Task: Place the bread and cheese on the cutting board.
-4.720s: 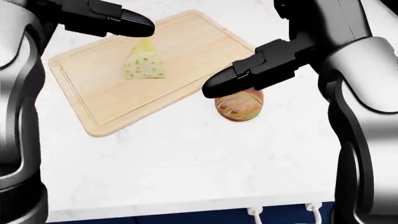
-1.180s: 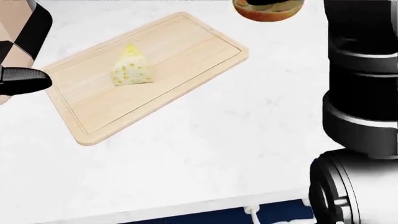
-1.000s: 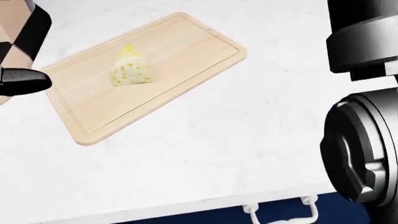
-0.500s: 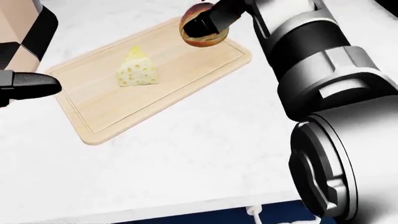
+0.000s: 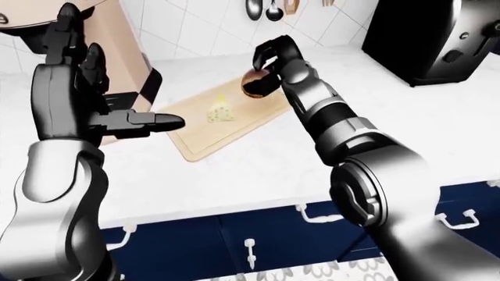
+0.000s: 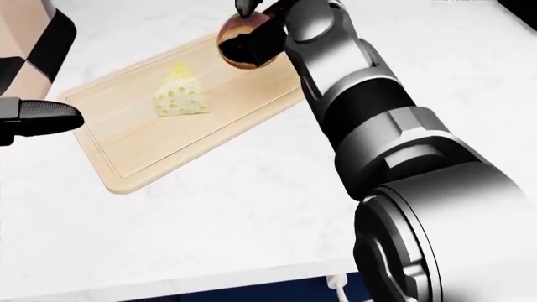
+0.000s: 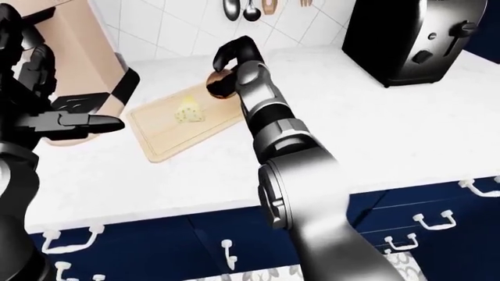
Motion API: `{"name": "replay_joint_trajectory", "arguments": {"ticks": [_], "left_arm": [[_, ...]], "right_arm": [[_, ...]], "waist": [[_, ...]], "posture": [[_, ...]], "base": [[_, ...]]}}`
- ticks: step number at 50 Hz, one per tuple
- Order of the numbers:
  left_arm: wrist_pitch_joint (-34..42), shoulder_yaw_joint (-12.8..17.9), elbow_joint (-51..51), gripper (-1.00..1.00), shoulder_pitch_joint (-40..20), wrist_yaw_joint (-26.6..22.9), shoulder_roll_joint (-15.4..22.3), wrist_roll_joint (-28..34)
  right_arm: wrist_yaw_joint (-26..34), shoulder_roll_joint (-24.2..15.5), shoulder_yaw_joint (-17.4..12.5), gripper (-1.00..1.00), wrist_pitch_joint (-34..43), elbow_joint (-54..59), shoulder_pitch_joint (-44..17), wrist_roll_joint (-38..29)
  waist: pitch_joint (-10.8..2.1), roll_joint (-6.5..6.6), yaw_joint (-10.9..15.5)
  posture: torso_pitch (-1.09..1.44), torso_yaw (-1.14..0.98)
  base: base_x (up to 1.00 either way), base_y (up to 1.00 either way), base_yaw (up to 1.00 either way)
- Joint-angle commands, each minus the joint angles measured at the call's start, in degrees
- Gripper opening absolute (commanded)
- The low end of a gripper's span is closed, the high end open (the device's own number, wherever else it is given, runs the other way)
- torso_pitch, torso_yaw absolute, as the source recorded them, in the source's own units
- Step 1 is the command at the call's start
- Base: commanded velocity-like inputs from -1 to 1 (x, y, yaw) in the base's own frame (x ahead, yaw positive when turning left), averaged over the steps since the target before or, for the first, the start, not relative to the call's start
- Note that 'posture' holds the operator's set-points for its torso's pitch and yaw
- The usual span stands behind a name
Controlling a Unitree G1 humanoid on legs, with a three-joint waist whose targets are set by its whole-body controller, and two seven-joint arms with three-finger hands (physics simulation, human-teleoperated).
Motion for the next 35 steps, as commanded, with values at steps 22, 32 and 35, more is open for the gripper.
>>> {"name": "replay_joint_trajectory", "arguments": {"ticks": [22, 32, 35], "left_arm": [[-1.86, 0.21, -1.34, 1.00, -1.24, -0.04, 0.46, 0.79], [-2.37, -0.56, -1.66, 1.00, -0.69, -0.29, -0.39, 1.72], [-1.90, -0.39, -2.03, 1.00, -0.82, -0.42, -0.51, 1.74]], "right_arm": [[2.84, -1.03, 0.49, 1.00, 0.69, -2.76, -4.12, -3.11], [5.83, -2.49, 0.10, 1.00, 0.56, -3.27, -7.94, -0.97], [7.83, -3.29, 0.19, 1.00, 1.43, -3.62, -8.70, 0.61]], "waist": [[-1.82, 0.29, 0.07], [-1.73, 0.31, -0.03], [-1.69, 0.27, -0.04]], "posture": [[0.00, 0.00], [0.00, 0.00], [0.00, 0.00]], "base": [[0.00, 0.00, 0.00], [0.00, 0.00, 0.00], [0.00, 0.00, 0.00]]}}
